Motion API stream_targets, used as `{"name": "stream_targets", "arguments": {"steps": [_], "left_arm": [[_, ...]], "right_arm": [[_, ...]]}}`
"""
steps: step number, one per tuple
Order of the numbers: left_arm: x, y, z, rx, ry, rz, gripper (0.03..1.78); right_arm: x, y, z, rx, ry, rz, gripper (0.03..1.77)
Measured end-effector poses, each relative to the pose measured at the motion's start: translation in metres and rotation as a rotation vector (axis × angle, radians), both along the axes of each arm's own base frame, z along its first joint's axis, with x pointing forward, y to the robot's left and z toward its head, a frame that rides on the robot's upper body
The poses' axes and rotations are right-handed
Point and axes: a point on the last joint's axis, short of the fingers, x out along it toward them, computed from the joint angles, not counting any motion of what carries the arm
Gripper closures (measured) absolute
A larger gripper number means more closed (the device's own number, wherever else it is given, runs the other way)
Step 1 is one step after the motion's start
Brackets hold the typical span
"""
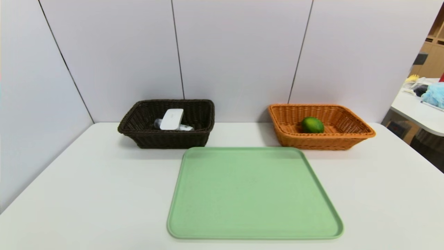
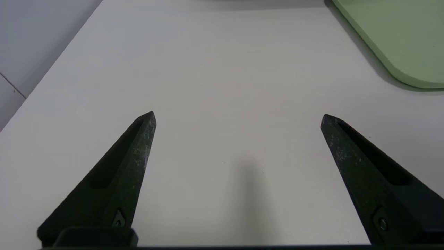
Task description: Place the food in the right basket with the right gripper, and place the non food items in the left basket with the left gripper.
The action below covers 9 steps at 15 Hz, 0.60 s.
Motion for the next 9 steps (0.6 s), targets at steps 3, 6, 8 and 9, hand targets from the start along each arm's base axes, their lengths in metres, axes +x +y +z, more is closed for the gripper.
{"name": "stream_targets", "arguments": {"steps": [3, 6, 8, 9], "left_arm": [[0.0, 0.0, 0.0, -0.014, 0.0, 0.003, 0.12], [0.0, 0.0003, 0.0001, -0.014, 0.0, 0.015, 0.12], [0.0, 0.0003, 0.0001, -0.012, 0.0, 0.017, 0.12], [0.0, 0.0003, 0.0001, -0.016, 0.0, 0.016, 0.12]], "right_arm": [[0.0, -0.0001, 0.0, 0.026, 0.001, -0.004, 0.1], [-0.0002, -0.0006, 0.0003, 0.042, 0.003, -0.028, 0.1], [-0.0003, -0.0007, 0.0003, 0.044, 0.005, -0.029, 0.1], [-0.0003, -0.0007, 0.0007, 0.044, 0.001, -0.029, 0.1]]}}
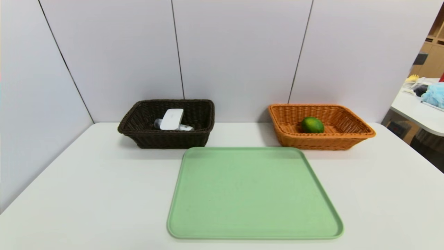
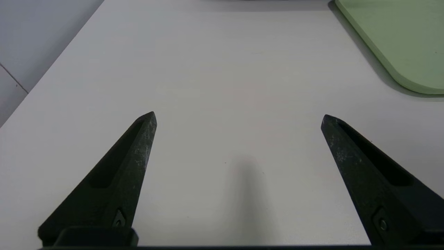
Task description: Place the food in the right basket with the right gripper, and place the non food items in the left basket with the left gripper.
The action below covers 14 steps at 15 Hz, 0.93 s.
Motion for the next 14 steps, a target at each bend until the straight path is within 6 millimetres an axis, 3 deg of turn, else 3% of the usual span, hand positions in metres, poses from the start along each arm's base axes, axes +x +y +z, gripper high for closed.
{"name": "stream_targets", "arguments": {"steps": [14], "left_arm": [[0.0006, 0.0009, 0.0006, -0.084, -0.015, 0.05, 0.12]], "right_arm": [[0.0004, 0.0, -0.0002, 0.026, -0.007, 0.002, 0.1]]}}
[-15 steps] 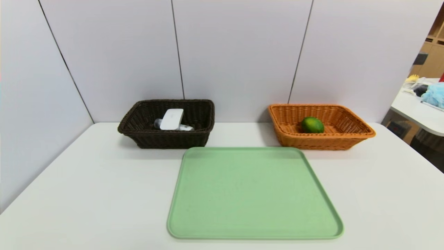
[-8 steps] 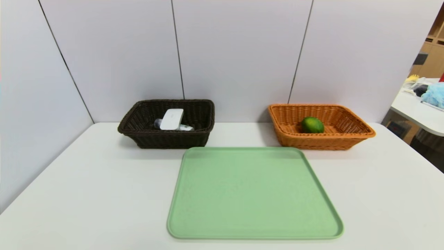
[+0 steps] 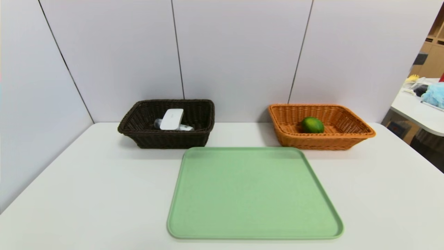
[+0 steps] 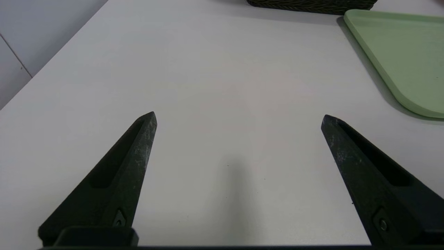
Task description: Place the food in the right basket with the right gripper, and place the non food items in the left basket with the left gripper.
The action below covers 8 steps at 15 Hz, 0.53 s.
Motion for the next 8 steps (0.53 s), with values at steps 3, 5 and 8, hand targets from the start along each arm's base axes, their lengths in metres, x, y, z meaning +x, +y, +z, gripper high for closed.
{"name": "stream_targets", "arguments": {"steps": [3, 5, 8], "left_arm": [[0.0, 0.0, 0.0002, 0.0, -0.001, 0.0, 0.12], [0.0, 0.0, 0.0002, 0.0, -0.002, 0.001, 0.12], [0.0, 0.0, 0.0002, 0.0, -0.002, 0.0, 0.12]], "right_arm": [[0.0, 0.0, -0.0002, -0.002, 0.002, 0.0, 0.1], [0.0, 0.0, 0.0, -0.001, 0.0, 0.0, 0.1], [0.0, 0.0, -0.0002, -0.001, 0.002, 0.0, 0.1]]}}
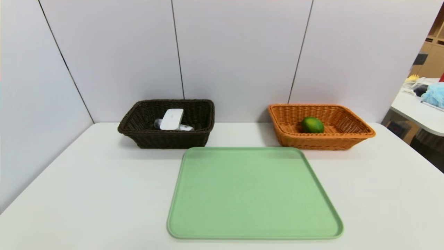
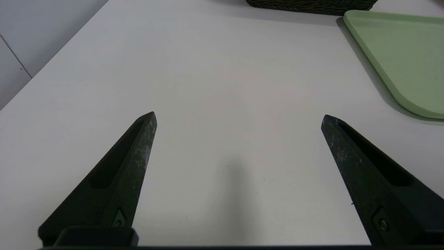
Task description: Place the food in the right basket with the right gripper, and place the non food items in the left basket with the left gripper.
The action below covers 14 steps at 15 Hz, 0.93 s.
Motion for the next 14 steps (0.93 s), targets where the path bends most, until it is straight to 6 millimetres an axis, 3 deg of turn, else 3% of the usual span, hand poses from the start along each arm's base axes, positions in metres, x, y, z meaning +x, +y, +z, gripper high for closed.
{"name": "stream_targets", "arguments": {"steps": [14], "left_arm": [[0.0, 0.0, 0.0001, 0.0, 0.0, 0.0, 0.12]], "right_arm": [[0.0, 0.0, 0.0001, 0.0, -0.001, 0.0, 0.1]]}}
